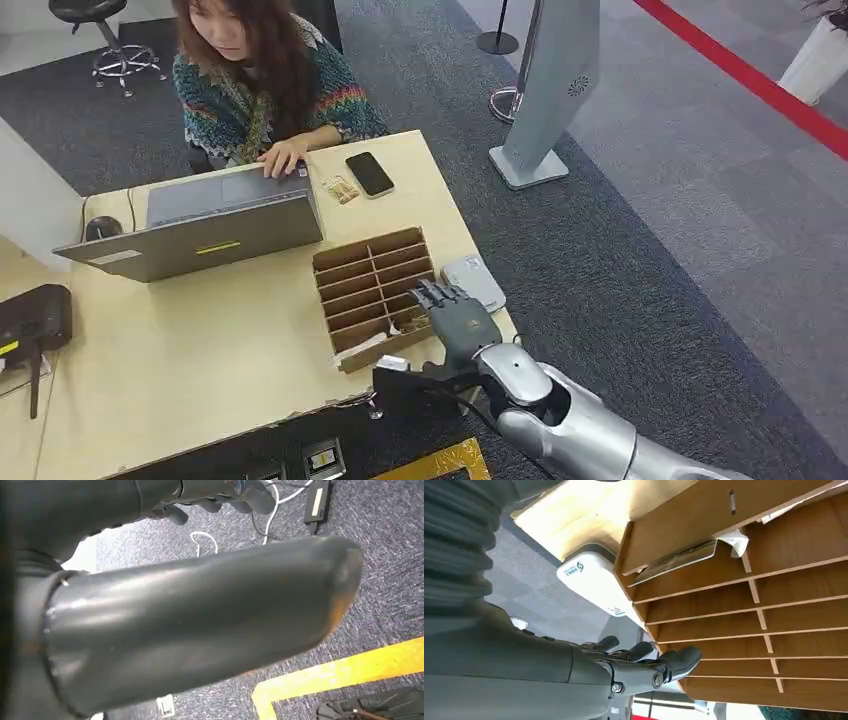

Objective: Pass the card to the sensor for recognition and then transmit it.

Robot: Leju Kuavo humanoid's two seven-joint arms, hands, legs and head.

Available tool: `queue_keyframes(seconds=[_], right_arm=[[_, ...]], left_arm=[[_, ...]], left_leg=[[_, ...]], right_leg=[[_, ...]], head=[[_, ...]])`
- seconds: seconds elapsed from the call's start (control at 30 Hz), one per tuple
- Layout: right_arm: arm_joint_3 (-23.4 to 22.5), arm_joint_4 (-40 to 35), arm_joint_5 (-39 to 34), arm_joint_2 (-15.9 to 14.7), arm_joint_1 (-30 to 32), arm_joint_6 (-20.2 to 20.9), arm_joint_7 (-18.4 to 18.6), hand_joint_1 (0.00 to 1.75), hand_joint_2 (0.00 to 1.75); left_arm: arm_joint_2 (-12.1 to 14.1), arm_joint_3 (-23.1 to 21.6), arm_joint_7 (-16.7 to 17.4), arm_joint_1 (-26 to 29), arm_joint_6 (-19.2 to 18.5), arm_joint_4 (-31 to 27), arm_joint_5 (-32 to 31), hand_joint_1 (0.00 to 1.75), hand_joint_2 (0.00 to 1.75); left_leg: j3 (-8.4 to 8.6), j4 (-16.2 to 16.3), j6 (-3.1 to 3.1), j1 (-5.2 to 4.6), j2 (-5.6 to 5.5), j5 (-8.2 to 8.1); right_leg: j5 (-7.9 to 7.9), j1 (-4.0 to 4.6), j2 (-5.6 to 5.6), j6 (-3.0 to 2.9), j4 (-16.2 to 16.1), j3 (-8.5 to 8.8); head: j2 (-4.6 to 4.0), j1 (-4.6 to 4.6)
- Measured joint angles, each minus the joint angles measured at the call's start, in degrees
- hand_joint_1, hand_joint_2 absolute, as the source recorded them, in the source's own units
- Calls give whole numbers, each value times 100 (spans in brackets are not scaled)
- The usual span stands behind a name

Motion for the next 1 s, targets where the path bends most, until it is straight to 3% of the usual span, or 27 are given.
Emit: queue_keyframes(seconds=[0.77, 0.8, 0.83, 0.87, 0.9, 0.93, 1.0], right_arm=[[133, 326, -4, 127, -161, -9, -245, 0, 175], [133, 339, -2, 127, -161, -9, -245, 9, 175], [133, 350, 0, 127, -161, -9, -243, 31, 175], [133, 356, 0, 127, -161, -11, -240, 101, 175], [133, 363, 0, 127, -161, -15, -232, 152, 175], [131, 367, 0, 129, -161, -24, -216, 161, 175], [127, 367, -2, 129, -160, -44, -199, 162, 175]], left_arm=[[0, -9, 4, 34, 68, 0, 50, 0, 0], [0, -11, 4, 35, 68, 0, 52, 0, 0], [0, -11, 4, 35, 68, 0, 52, 0, 0], [0, -11, 4, 35, 68, 0, 52, 0, 0], [0, -13, 4, 36, 68, 0, 55, 0, 0], [0, -13, 4, 36, 68, 0, 57, 0, 0], [0, -13, 4, 36, 68, 0, 70, 0, 0]], left_leg=[[0, 0, 0, 0, 0, 0], [0, 0, 0, 0, 0, 0], [0, 0, 0, 0, 0, 0], [0, 0, 0, 0, 0, 0], [0, 0, 0, 0, 0, 0], [0, 0, 0, 0, 0, 0], [1, 0, 0, 0, 0, 0]], right_leg=[[0, 0, 0, 0, 0, 0], [0, 0, 0, 0, 0, 0], [0, 0, 0, 0, 0, 0], [0, 0, 0, 0, 0, 0], [0, 0, 0, 0, 0, 0], [0, 0, 0, 0, 0, 0], [0, 0, 0, 0, 0, 0]], head=[[0, 0], [0, 0], [0, 0], [0, 0], [0, 0], [0, 0], [0, 0]])
